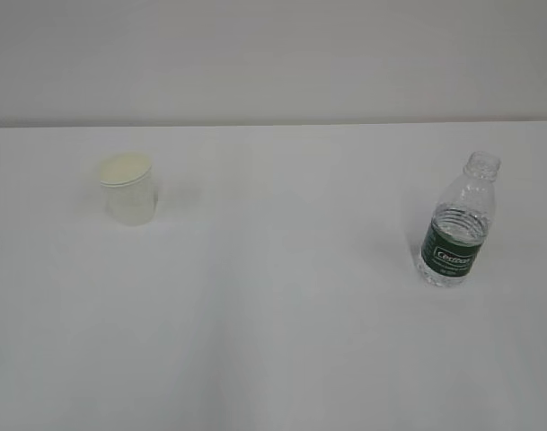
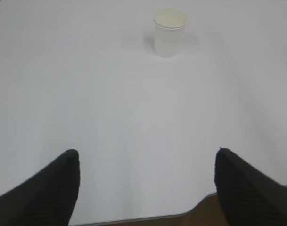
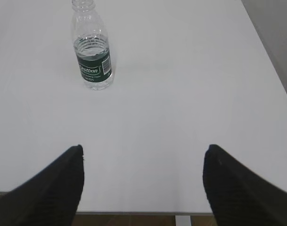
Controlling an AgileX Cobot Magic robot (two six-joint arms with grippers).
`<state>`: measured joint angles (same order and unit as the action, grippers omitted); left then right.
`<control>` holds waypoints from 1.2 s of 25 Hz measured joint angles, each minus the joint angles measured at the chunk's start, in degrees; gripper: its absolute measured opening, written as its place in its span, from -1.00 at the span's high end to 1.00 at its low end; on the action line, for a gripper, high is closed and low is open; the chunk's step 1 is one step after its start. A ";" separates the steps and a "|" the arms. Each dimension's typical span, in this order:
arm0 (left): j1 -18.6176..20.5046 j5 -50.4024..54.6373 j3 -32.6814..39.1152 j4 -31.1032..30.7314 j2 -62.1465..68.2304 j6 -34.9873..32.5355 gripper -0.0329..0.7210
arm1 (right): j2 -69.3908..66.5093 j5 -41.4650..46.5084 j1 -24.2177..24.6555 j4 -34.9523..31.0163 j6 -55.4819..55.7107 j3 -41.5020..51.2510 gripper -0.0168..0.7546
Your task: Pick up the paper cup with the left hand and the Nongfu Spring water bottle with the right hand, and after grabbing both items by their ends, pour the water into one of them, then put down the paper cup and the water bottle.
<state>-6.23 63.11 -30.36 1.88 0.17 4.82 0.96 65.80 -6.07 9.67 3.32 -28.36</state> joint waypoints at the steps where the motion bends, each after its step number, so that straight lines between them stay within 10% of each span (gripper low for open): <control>1: 0.00 0.00 0.00 0.00 0.00 0.00 -0.80 | 0.00 0.00 0.00 0.00 0.00 0.00 -0.56; 30: 0.00 0.00 0.00 -0.10 0.00 0.00 -0.62 | 0.00 0.00 0.00 0.00 0.00 0.00 -0.56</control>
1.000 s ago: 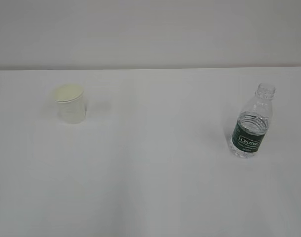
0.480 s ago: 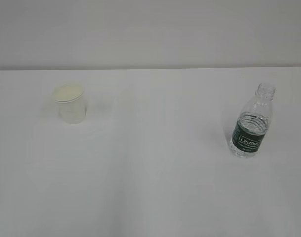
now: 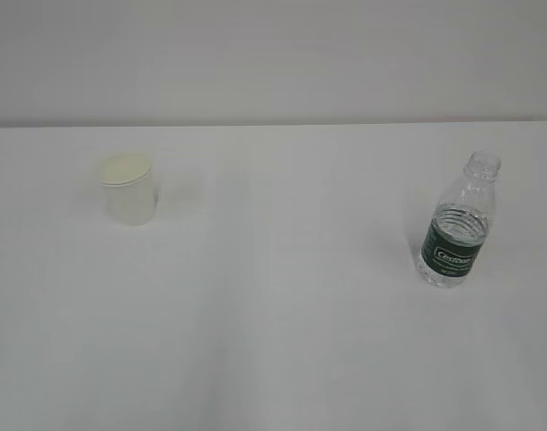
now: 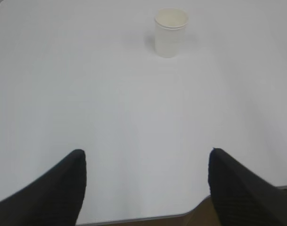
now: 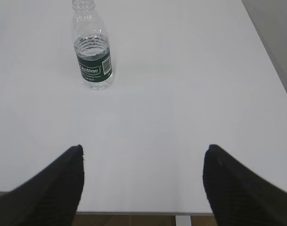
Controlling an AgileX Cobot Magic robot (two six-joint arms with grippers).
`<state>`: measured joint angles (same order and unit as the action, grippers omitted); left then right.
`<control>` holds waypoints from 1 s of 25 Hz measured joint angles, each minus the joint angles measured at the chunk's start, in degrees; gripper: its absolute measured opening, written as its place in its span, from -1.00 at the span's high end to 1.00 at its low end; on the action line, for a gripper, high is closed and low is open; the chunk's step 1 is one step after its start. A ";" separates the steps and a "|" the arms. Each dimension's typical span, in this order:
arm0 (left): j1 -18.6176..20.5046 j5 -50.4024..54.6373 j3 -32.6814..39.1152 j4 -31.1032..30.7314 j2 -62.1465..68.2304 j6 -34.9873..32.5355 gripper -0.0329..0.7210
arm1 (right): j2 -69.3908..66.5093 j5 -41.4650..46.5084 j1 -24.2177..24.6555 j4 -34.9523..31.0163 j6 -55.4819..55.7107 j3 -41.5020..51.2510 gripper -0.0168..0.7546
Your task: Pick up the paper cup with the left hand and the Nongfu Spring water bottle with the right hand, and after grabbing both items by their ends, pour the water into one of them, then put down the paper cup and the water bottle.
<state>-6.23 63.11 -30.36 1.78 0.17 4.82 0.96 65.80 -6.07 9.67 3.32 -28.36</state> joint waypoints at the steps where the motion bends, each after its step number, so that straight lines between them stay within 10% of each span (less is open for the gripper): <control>1: 0.00 0.00 0.00 0.00 0.00 0.00 -0.62 | 0.00 0.00 0.00 0.00 0.00 0.00 -0.56; 25: 0.00 -0.53 -0.35 -0.08 3.54 0.00 -0.60 | 0.00 -3.13 0.00 -0.37 0.00 -1.78 -0.56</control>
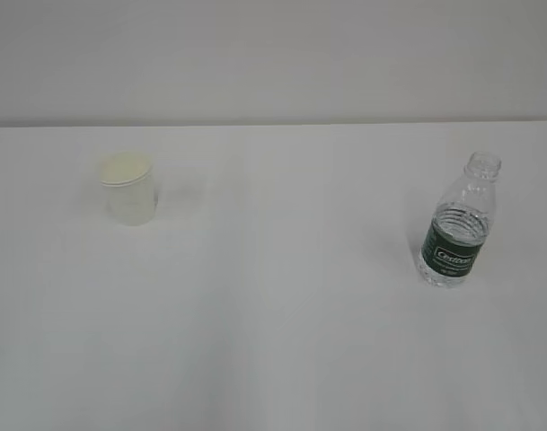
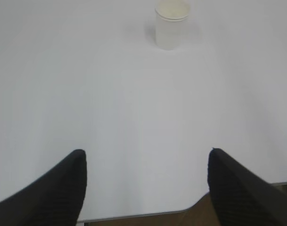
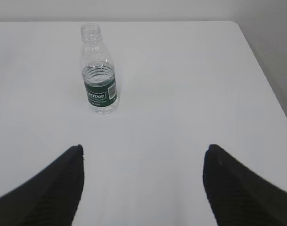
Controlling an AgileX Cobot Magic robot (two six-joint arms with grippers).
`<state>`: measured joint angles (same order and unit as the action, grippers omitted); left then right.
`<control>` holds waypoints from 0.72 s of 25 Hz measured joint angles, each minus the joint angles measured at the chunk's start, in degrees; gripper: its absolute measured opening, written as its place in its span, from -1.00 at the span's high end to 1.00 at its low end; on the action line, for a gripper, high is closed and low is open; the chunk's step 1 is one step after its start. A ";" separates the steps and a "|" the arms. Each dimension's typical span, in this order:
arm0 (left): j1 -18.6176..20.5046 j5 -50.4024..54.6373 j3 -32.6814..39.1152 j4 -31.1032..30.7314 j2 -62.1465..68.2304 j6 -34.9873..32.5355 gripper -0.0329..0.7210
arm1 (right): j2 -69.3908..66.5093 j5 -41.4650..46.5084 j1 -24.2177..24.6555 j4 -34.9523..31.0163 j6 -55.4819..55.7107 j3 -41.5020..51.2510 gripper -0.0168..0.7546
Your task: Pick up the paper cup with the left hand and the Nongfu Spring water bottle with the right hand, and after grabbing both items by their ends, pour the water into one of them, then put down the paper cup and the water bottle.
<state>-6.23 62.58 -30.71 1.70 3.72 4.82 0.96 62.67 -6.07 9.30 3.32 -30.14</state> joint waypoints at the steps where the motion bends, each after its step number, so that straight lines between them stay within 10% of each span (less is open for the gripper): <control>1: 0.00 -0.32 -0.30 0.00 0.93 0.00 -0.60 | 0.00 -0.15 0.00 -0.23 0.00 0.00 -0.56; 18: 0.00 -19.62 -1.40 1.04 16.17 -0.36 -0.59 | -13.58 -13.18 0.00 -2.60 -0.48 -0.09 -0.56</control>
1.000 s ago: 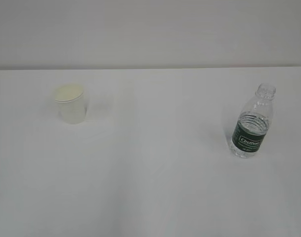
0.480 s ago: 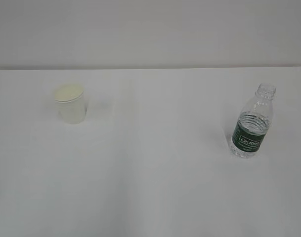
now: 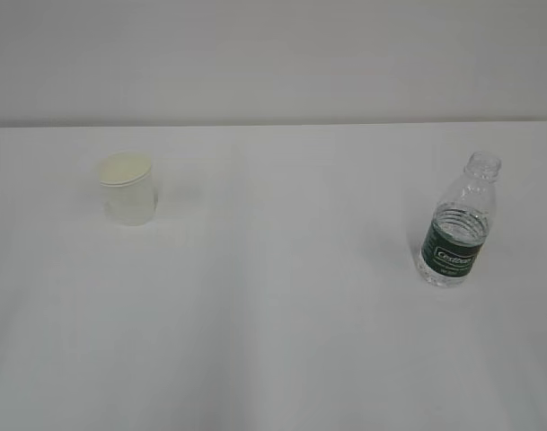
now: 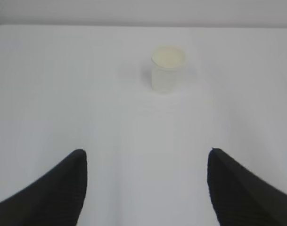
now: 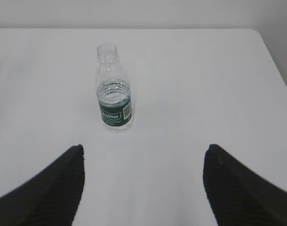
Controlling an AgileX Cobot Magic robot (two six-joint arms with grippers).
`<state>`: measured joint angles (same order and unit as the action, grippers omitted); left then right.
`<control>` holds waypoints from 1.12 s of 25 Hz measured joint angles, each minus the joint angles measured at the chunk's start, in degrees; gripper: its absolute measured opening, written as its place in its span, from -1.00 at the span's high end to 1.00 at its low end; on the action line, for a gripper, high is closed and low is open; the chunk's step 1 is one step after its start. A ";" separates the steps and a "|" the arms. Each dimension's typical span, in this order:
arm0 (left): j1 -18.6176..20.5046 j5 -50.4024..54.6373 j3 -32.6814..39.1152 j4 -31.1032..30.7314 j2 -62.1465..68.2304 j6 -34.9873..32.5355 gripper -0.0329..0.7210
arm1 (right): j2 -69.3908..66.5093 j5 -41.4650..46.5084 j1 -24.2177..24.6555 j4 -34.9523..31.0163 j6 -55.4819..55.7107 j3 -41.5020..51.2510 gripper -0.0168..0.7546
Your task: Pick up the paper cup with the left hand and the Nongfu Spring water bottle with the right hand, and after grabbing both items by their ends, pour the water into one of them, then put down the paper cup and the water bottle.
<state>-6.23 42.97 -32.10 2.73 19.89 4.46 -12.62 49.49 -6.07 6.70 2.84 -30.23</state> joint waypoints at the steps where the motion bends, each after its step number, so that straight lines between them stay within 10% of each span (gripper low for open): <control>1: 0.00 -1.69 0.00 0.00 0.65 -0.15 -0.59 | -0.74 -1.03 0.00 0.00 -0.26 0.00 -0.56; 28: 0.00 -27.63 0.00 -2.73 30.32 -1.71 -0.59 | -20.75 -30.74 0.00 1.46 -0.86 3.58 -0.56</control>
<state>-6.23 15.33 -32.10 0.00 50.21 2.75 -33.37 18.75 -6.07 8.17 1.98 -26.65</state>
